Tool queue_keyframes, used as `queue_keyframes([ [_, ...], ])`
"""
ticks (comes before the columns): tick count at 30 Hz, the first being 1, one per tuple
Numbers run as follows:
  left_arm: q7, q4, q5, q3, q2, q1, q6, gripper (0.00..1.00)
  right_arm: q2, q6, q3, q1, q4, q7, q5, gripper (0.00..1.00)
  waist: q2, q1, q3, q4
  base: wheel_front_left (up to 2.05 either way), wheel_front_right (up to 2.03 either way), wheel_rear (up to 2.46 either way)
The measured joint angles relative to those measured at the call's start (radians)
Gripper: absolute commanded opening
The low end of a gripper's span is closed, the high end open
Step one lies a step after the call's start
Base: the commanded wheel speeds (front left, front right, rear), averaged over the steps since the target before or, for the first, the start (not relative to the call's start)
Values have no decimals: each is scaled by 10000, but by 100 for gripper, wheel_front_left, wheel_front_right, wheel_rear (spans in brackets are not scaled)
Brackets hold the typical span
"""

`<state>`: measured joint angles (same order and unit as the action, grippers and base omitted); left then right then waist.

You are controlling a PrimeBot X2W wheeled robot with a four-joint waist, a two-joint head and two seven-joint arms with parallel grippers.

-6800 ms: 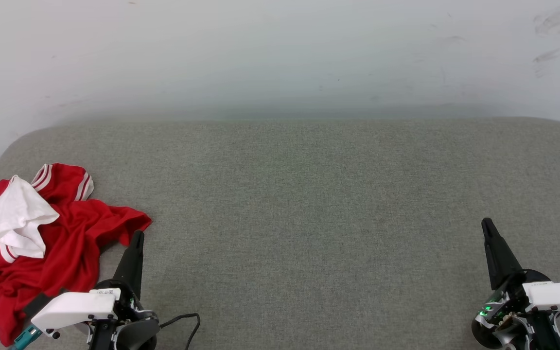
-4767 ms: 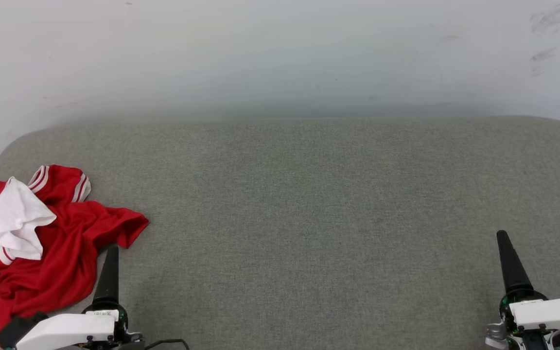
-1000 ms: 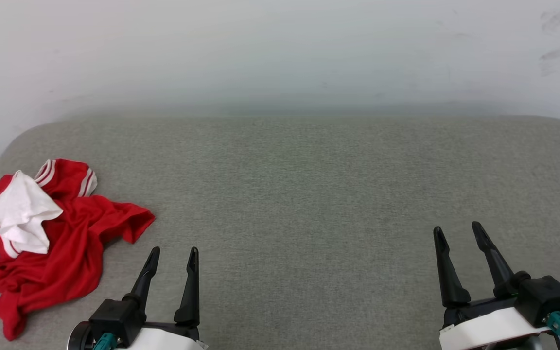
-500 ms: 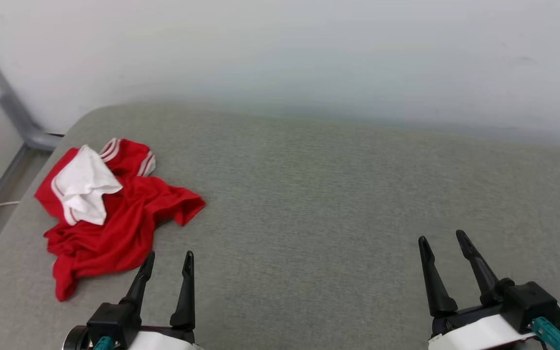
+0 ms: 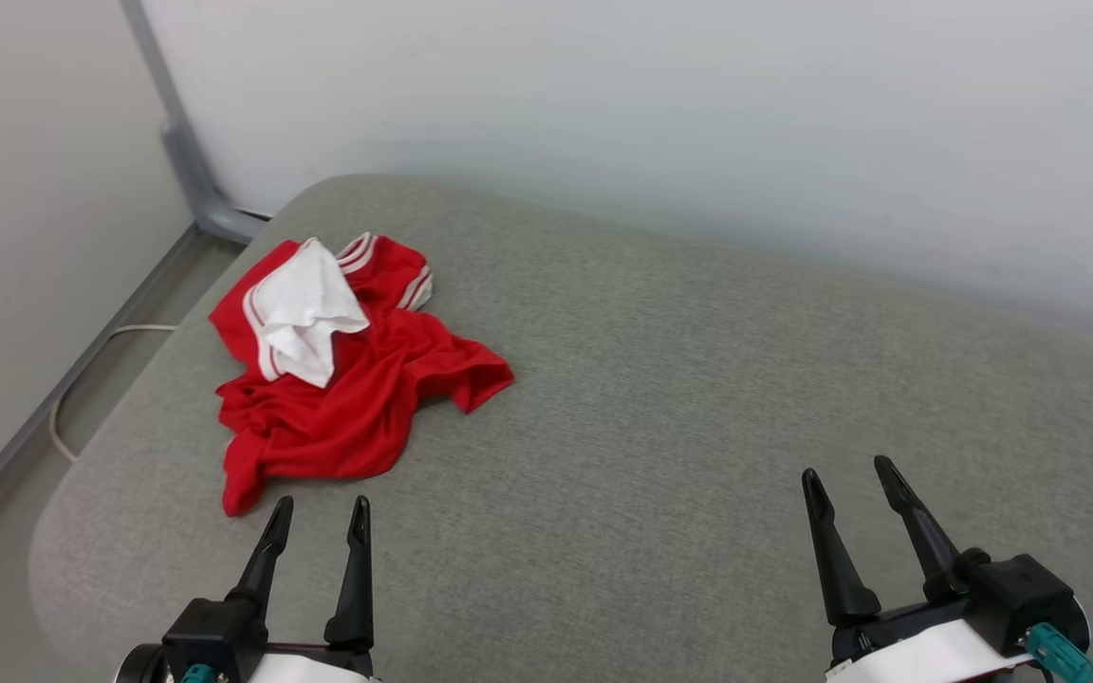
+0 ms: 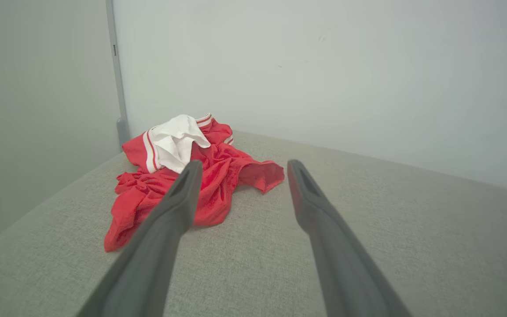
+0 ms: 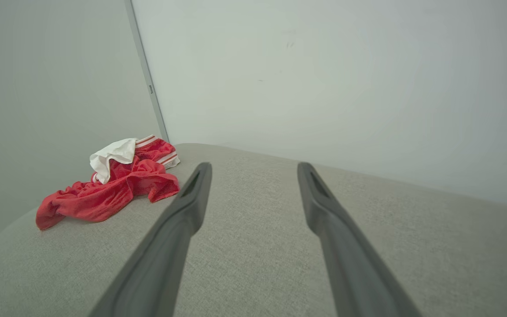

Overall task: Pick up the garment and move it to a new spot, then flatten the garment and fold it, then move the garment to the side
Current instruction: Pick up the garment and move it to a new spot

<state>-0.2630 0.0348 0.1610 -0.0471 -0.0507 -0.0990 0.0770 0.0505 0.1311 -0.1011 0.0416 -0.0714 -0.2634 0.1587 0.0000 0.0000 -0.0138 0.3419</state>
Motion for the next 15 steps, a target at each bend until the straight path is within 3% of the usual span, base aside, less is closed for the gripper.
queue_keyframes([
  [8, 0, -27, -75, 75, -2, -13, 38, 100, 0, 0, -36, -7, -15, 0, 65, 100, 0, 0, 79, 669, 0, 0, 0],
  [15, 0, -71, -86, 140, 0, -14, 84, 100, 0, 0, -65, -24, -19, 0, 84, 100, 0, 0, 144, 761, 0, 0, 0],
])
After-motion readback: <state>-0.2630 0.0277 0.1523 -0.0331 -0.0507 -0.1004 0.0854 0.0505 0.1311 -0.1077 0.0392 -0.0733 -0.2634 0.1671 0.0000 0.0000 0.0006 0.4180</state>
